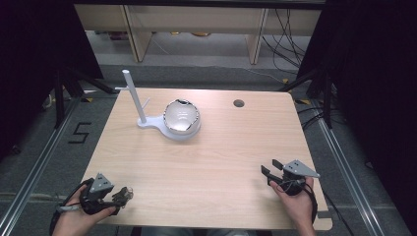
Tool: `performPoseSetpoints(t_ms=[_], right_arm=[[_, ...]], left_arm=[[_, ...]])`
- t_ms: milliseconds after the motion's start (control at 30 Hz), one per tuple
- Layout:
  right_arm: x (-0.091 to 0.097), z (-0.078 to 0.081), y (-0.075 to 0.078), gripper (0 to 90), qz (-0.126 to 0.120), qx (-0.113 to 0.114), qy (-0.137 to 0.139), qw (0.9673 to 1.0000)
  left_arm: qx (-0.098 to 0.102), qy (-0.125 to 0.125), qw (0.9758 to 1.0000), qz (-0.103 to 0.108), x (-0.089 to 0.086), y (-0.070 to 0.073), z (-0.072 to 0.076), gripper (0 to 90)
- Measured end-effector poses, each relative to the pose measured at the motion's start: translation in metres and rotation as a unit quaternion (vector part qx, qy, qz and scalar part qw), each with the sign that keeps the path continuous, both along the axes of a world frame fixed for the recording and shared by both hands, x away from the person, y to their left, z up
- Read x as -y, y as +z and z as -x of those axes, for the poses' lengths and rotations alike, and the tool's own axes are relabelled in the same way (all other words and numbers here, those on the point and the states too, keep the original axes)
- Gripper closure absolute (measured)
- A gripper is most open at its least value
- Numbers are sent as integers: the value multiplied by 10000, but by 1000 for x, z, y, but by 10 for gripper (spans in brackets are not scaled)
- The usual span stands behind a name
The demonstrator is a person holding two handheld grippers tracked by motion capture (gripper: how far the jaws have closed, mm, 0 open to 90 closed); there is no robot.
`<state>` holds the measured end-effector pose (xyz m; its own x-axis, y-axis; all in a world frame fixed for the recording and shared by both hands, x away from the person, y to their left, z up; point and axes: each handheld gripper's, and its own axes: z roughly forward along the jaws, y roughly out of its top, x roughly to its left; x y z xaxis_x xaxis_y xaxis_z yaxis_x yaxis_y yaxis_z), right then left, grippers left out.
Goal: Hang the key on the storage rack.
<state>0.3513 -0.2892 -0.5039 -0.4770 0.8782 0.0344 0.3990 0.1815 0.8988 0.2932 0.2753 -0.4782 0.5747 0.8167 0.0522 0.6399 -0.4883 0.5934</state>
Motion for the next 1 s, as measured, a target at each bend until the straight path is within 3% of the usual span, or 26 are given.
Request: performPoseSetpoints(t_ms=[100,233,267,367,433,533,600,633,700,733,767,867,933,1000], right_arm=[[1,-1,-1,470,-122,-30,62,9999],[3,1,2,475,2,-79,40,10000],[4,3,3,476,-50,-185,74,9998],[2,3,5,479,-131,-103,44,9999],[1,2,6,479,-130,-70,58,9999],[-2,3,6,481,-133,-206,36,9997],[-2,2,6,480,-82,-123,68,9999],[-4,4,5,480,-216,-253,9,9994],[-1,2,5,480,-153,-187,73,9997],[-4,4,4,480,-312,-266,-11,9992],[-3,5,5,480,-250,-350,-51,9991],[-2,3,4,480,-254,-239,30,9994],[0,2,5,480,-139,-205,63,9997],[-3,5,5,480,-247,-360,-49,9990]], left_arm=[[-97,-65,9999,-47,3,4,-7,321],[-216,-167,9996,-55,5,10,-20,321],[-216,-167,9996,-55,5,10,-20,320],[-417,-191,9988,-186,6,17,-34,333],[-441,-273,9984,-241,7,22,-41,341],[-602,-332,9972,-297,8,28,-52,378],[-678,-376,9964,-354,11,30,-57,439],[-708,-425,9960,-338,12,31,-60,451],[-841,-456,9950,-275,14,33,-67,498],[-853,-494,9947,-284,14,33,-71,515],[-875,-497,9944,-315,14,33,-75,525],[-965,-567,9928,-433,14,33,-83,591],[-1046,-586,9920,-404,16,31,-85,624],[-1156,-612,9906,-400,18,29,-86,651]])
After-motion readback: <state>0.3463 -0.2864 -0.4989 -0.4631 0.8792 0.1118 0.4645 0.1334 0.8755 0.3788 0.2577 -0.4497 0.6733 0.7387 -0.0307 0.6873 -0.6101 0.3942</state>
